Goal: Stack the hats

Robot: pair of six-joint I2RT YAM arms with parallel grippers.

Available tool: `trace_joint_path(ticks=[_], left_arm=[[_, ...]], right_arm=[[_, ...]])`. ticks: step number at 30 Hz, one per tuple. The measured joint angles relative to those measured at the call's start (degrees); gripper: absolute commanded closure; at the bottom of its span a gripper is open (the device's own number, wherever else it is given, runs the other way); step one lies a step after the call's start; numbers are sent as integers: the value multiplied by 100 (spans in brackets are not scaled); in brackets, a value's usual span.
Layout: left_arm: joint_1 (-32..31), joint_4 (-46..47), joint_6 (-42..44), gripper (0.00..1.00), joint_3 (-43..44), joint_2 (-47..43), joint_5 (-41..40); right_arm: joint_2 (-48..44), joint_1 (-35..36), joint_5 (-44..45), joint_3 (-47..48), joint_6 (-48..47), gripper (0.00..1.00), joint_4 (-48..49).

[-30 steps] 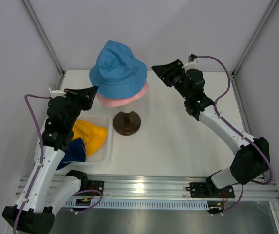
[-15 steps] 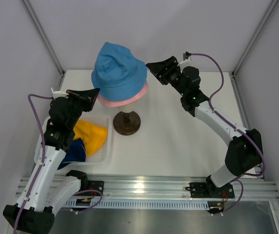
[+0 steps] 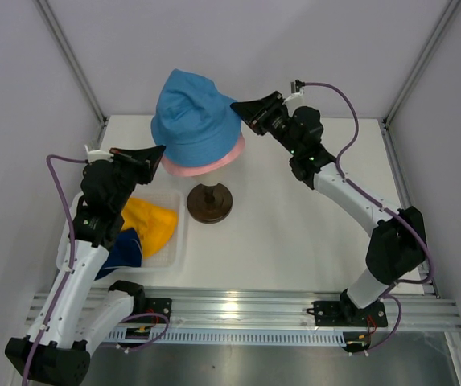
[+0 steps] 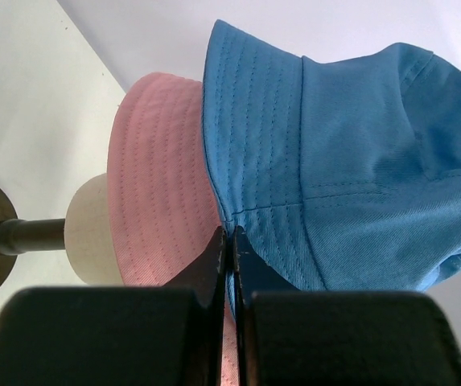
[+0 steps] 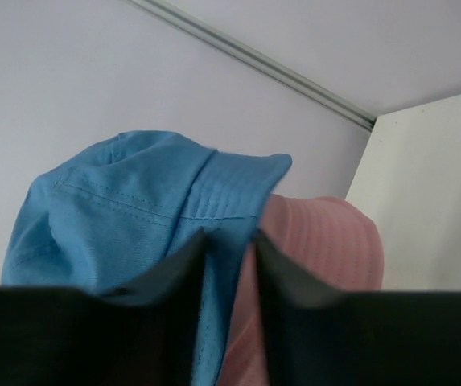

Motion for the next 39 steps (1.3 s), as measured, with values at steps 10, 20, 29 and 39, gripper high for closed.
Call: trace_joint_path(ticks=[10, 20, 29, 39], left_arm=[[-7, -223, 11, 99, -7, -114, -168], [-68, -426, 334, 99, -184, -505, -343], [-361, -205, 546, 99, -387, -498, -461], [-450, -114, 800, 99, -546, -737, -603]], right_arm=[[313, 219, 199, 586, -452, 100, -632], [295, 275, 291, 1062, -1351, 100, -1759], [129, 275, 308, 1126, -1963, 100, -2337], [129, 269, 210, 1161, -2240, 100, -2479]])
